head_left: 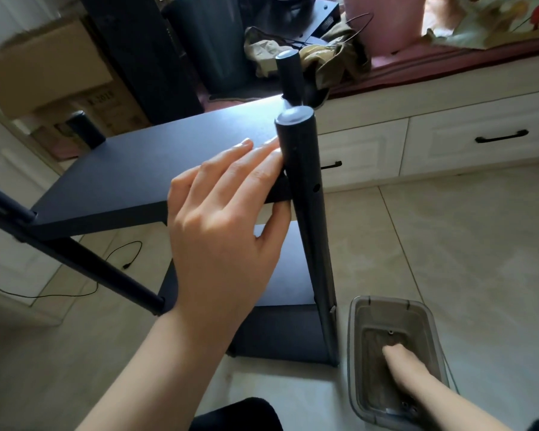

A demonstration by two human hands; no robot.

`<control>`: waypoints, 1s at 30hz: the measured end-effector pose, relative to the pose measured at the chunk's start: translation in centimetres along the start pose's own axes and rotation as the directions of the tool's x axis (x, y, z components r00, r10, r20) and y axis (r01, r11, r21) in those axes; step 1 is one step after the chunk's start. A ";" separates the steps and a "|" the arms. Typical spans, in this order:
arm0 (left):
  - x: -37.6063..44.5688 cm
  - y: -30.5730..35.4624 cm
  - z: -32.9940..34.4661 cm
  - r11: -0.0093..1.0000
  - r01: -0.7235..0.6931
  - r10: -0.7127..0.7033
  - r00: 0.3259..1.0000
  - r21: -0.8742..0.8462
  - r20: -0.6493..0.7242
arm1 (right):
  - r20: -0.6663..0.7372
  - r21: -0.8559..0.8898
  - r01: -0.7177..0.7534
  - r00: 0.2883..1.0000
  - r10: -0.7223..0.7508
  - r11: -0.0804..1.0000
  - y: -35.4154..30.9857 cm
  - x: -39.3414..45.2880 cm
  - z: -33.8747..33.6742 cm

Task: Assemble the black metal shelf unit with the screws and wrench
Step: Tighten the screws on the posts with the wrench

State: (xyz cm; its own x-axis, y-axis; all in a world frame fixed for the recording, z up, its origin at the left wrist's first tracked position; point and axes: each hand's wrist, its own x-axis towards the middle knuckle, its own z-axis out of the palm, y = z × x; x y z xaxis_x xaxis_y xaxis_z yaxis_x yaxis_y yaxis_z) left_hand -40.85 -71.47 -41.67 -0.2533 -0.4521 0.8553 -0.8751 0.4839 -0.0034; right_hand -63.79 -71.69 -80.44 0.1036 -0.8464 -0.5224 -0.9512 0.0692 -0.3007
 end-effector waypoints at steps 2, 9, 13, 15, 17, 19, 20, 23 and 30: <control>0.0 -0.1 0.1 1.000 -0.003 0.003 1.000 0.007 -0.012 | 0.009 0.086 -0.016 1.000 0.015 0.996 -0.4 -0.2 -0.2; 0.7 0.4 0.3 1.000 0.014 -0.014 1.000 0.017 -0.001 | 0.066 -0.017 -0.040 0.997 0.041 0.999 -2.8 -1.3 -4.4; 0.9 0.5 0.0 1.000 0.019 -0.019 0.999 0.003 0.037 | 0.097 -0.259 0.132 0.989 -0.110 0.957 -5.3 -2.8 -9.7; 0.9 0.5 -0.2 1.000 0.014 -0.014 0.998 0.002 0.058 | 0.097 -0.305 0.229 0.973 -0.209 0.924 -7.1 -4.3 -12.9; 0.7 0.5 -0.4 1.000 0.026 -0.026 0.997 0.002 0.076 | 0.061 -0.323 0.320 0.946 -0.318 0.891 -8.7 -6.6 -16.1; 0.5 0.5 -0.7 0.998 0.049 -0.047 0.996 -0.027 0.073 | 0.033 -0.312 0.413 0.905 -0.424 0.856 -9.9 -9.2 -18.7; 0.4 0.6 -0.8 0.996 0.066 -0.062 0.996 -0.067 0.063 | 0.025 -0.299 0.454 0.883 -0.469 0.839 -10.3 -10.7 -19.8; 0.3 1.0 -1.5 0.969 0.101 -0.104 0.995 -0.226 0.000 | -0.057 -0.228 0.563 0.807 -0.588 0.794 -11.0 -14.8 -22.5; -0.5 2.8 -4.0 0.769 0.428 -0.456 0.888 -0.475 0.061 | -0.402 0.196 0.725 0.674 -0.620 0.660 -11.8 -22.6 -27.5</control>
State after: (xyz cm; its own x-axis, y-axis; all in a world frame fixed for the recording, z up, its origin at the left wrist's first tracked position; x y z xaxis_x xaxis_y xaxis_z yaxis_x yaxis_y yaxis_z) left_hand -41.49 -66.89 -40.05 0.1493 -0.6675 0.7295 -0.5854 0.5349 0.6093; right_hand -62.91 -67.89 -43.13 0.5431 -0.8252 0.1554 -0.4961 -0.4646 -0.7335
